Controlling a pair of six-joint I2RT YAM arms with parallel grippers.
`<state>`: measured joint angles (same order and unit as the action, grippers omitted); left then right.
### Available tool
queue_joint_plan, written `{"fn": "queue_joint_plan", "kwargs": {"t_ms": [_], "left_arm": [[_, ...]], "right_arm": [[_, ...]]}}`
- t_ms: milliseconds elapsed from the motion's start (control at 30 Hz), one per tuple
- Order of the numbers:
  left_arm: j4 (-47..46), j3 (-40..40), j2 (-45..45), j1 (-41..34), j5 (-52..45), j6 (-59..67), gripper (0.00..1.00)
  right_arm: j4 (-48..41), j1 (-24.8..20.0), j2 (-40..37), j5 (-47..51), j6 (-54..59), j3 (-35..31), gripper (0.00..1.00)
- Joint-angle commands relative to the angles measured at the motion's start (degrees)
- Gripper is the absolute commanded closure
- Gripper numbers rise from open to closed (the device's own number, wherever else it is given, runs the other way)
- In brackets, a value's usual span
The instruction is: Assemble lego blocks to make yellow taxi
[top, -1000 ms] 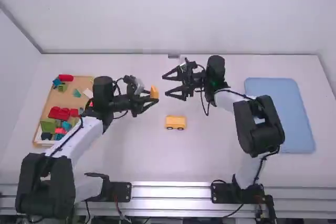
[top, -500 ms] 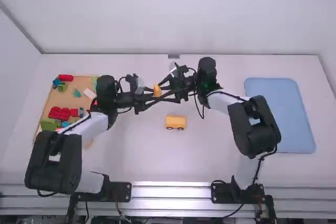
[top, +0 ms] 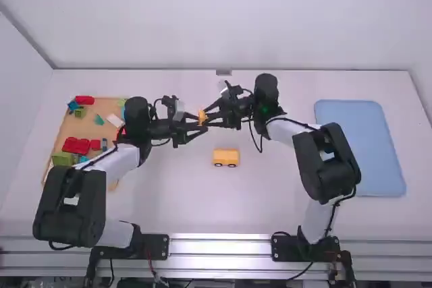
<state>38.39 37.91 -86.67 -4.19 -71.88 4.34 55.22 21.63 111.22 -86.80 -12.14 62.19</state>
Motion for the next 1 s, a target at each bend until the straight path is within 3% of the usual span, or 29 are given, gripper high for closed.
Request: {"fn": "queue_joint_plan", "kwargs": {"t_ms": [0, 33, 233, 400, 500, 567, 600, 667, 800, 967], "left_arm": [[0.2, -0.3, -0.3, 0.3, 3.0, 0.8, 0.32], [0.2, -0.3, -0.3, 0.3, 5.6, 0.0, 0.01], [-2.5, -0.3, -0.3, 0.6, 17.3, -2.8, 0.01], [-10.9, -0.3, -0.1, 2.4, 24.6, -2.5, 0.01], [-15.6, -0.3, 1.2, 3.2, 33.3, -1.6, 0.01], [-20.7, 0.4, 4.1, 2.9, 41.2, 0.2, 0.01], [-21.1, 0.5, 4.3, 2.9, 41.8, 0.2, 0.01], [-28.0, 1.9, 9.3, 2.6, 51.0, 0.2, 0.01], [-36.0, 2.0, 19.6, 3.0, 61.3, 0.0, 0.01], [-38.6, -2.1, 32.8, 2.5, 68.5, 0.0, 0.01]], "right_arm": [[0.1, 0.9, 0.4, -1.8, -1.2, 1.5, 0.88], [0.1, 0.8, 0.4, -0.9, -1.3, 1.5, 0.89], [-1.6, -2.2, 0.4, 9.9, -1.3, 1.5, 0.93], [-14.9, -5.2, 0.3, 25.3, 4.7, 1.6, 0.95], [-32.3, -5.2, -0.2, 37.3, 12.7, 3.9, 0.95], [-46.4, -3.2, -0.3, 45.4, 18.9, 8.0, 0.95], [-47.4, -3.0, -0.3, 46.0, 19.3, 8.4, 0.95], [-59.6, 0.0, -0.3, 53.6, 24.7, 13.3, 0.96], [-69.4, 5.6, -0.2, 59.6, 32.8, 18.6, 0.97], [-74.6, 10.9, 0.0, 64.9, 37.3, 20.7, 0.97]]}}
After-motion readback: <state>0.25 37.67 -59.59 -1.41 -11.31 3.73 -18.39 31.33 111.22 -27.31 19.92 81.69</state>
